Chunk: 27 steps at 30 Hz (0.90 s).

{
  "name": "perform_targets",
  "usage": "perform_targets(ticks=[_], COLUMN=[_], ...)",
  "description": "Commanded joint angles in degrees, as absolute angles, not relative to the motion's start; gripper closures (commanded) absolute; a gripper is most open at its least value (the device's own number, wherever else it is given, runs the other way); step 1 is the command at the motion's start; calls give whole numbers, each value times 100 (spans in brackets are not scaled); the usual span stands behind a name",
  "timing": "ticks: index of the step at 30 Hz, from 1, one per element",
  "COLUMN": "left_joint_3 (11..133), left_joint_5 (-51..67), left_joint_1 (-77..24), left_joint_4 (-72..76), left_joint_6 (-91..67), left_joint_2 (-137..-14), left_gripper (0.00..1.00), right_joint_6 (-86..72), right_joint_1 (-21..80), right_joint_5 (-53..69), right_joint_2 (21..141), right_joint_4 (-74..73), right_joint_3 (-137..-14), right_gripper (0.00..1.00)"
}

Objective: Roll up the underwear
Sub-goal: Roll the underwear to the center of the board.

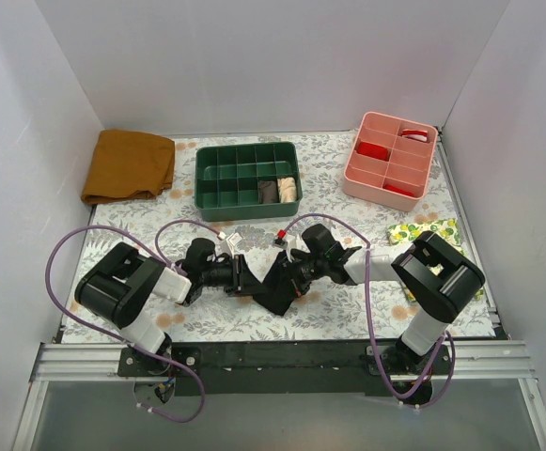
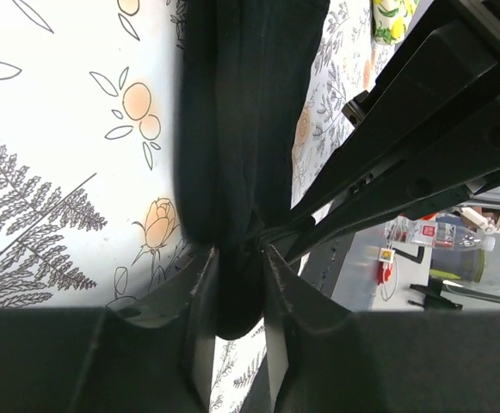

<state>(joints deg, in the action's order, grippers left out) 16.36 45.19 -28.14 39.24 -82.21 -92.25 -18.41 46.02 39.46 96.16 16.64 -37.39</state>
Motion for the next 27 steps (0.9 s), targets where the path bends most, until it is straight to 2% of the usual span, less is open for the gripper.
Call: perform_targets(ticks=[1, 2, 5, 7, 8, 10, 11, 16, 19, 20, 23, 27], left_joint_3=[1705, 1749, 1880, 2039, 2074, 2223, 2285, 2566, 2794, 2865, 3075, 3409], left_joint_5=[4552, 4561, 4527, 4517, 4439, 4342, 4316, 3763, 3402, 3358, 3217, 3147], left_joint_1=[-2821, -2839, -2865, -2892, -2953, -3014, -3093, -3357, -3463, -3498, -3533, -3551], left_joint_4=[3753, 3692, 3394, 3191, 3016, 2752, 2516, 1724, 1030, 724, 239, -342], left_joint_6=[-8182, -8191, -8200, -8156, -8156, -8113, -8104, -8288, -8385, -8385, -8385, -8324], left_joint_2=[-9246, -9237, -9255, -9272, -9255, -9246, -9229, -9071, -9035, -9026, -8991, -8921], left_gripper=[83, 90, 100, 100, 100, 100, 100, 100, 100, 100, 100, 100], right_joint_6=[-1626, -1617, -1635, -1670, -1705, -1722, -1714, -1635, -1582, -1556, -1503, -1398], right_joint_1=[4623, 4614, 4614, 4614, 4623, 4684, 4728, 5105, 5360, 5440, 5738, 6151], right_joint_5=[3762, 3736, 3683, 3613, 3499, 3358, 3122, 2155, 1250, 709, -311, -1062], right_joint_2=[9756, 9756, 9686, 9607, 9572, 9379, 9300, 8484, 7957, 7824, 7358, 6874], right_joint_4=[1310, 1310, 1292, 1301, 1292, 1266, 1170, 739, 361, 265, -157, -474], right_joint_3=[-3744, -3735, -3735, -3718, -3709, -3700, -3709, -3788, -3823, -3841, -3832, -3797], right_gripper=[99, 99, 97, 94, 86, 78, 70, 53, 50, 46, 44, 43])
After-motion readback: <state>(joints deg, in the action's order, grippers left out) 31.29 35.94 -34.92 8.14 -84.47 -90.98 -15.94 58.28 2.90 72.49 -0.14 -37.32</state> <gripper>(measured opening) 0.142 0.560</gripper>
